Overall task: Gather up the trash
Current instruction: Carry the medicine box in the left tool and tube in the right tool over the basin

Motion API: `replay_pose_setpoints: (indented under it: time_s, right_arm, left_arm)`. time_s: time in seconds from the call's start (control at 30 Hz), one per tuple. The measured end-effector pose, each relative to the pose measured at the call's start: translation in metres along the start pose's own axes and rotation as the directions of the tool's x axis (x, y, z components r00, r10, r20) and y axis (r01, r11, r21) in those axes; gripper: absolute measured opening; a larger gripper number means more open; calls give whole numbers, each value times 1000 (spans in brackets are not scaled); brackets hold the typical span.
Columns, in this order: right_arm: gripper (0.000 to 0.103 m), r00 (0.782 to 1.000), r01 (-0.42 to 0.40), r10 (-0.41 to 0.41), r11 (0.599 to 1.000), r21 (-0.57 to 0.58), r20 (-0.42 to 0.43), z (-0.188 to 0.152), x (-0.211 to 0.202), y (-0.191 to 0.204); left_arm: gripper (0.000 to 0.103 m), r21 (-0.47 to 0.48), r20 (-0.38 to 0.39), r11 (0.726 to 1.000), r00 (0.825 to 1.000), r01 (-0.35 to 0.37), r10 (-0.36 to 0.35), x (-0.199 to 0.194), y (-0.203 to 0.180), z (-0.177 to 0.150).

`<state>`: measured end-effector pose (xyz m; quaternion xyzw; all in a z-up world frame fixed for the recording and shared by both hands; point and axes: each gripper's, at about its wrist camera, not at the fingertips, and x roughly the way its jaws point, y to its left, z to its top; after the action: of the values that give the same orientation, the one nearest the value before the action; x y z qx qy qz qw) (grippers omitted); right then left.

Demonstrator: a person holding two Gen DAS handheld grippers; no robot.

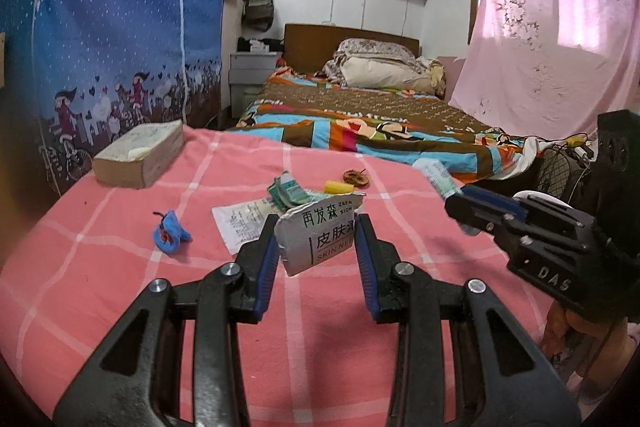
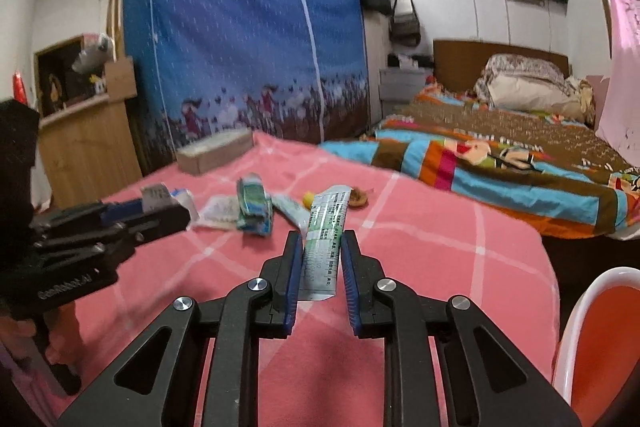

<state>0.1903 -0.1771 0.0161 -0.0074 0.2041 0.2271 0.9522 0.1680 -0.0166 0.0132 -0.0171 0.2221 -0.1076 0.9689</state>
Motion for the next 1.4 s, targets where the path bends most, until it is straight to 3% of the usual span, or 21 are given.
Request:
replay_pose_setpoints:
  time_s: [0.27, 0.4, 0.8, 1.07, 1.4]
  right_arm:
    - [18, 985, -8, 10, 1000, -9, 170, 2, -33, 0]
    - [18, 976, 27, -19, 999, -30, 217, 4, -44, 0]
    - [18, 928, 122, -120, 992, 16, 352, 13, -87, -25]
    - [18, 894, 197, -217, 976, 93, 392, 6, -125, -60]
    - [18, 862, 277, -338, 938, 207, 377, -13, -160, -99]
  left_arm:
    - [40, 49, 64, 999, 998, 4, -7, -13, -17, 2]
    - [40, 6, 58, 998, 996, 67, -67, -12, -24, 9]
    - [40, 92, 123, 986, 981, 142, -153, -11, -82, 35]
    - [40, 145, 127, 967, 965, 211, -230, -8, -128, 40]
    - [40, 205, 77, 929, 941, 309, -330, -2, -183, 38]
